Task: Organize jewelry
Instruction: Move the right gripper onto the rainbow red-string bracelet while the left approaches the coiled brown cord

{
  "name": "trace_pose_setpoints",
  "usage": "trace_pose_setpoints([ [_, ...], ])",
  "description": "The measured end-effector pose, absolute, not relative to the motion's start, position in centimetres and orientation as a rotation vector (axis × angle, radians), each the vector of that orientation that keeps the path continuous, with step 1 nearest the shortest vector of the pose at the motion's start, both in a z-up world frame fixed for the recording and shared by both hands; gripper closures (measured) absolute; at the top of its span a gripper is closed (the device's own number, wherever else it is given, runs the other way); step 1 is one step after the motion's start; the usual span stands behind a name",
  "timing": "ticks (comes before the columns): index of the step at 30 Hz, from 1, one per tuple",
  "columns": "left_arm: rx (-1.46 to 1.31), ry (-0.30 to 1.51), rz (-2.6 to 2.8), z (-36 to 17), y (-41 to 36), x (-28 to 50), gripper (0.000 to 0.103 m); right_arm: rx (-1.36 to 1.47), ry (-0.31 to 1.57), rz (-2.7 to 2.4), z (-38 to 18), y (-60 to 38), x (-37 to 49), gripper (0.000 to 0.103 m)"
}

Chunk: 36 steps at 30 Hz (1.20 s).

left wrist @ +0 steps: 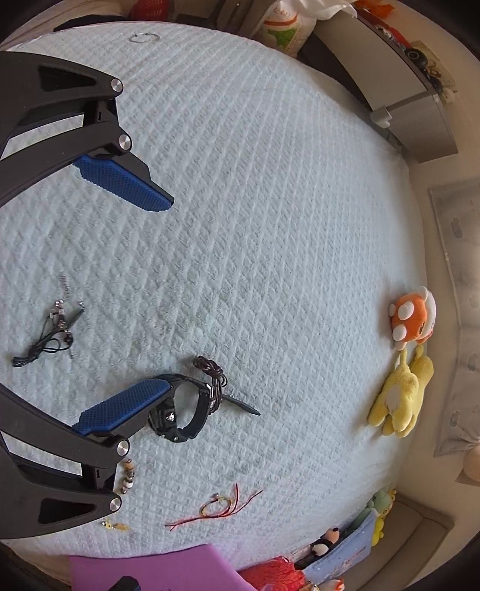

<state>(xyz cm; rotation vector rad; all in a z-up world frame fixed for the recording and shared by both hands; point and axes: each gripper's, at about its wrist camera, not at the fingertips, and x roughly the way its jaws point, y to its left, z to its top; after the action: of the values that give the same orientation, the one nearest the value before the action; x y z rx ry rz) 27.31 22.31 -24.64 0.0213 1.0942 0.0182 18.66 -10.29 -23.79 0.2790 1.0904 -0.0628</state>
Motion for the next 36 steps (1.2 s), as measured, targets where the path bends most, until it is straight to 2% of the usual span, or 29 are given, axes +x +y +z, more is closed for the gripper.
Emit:
trace_pose_setpoints([
  [13, 0.041, 1.149, -0.079, -30.8, 21.4, 31.6, 0.012, 0.256, 1.164, -0.053, -30.8, -10.1, 24.9, 0.043],
  [36, 0.055, 1.097, -0.165, -33.3, 20.7, 34.0, 0.012, 0.239, 1.166, -0.075, -34.0, -10.7, 29.5, 0.043],
])
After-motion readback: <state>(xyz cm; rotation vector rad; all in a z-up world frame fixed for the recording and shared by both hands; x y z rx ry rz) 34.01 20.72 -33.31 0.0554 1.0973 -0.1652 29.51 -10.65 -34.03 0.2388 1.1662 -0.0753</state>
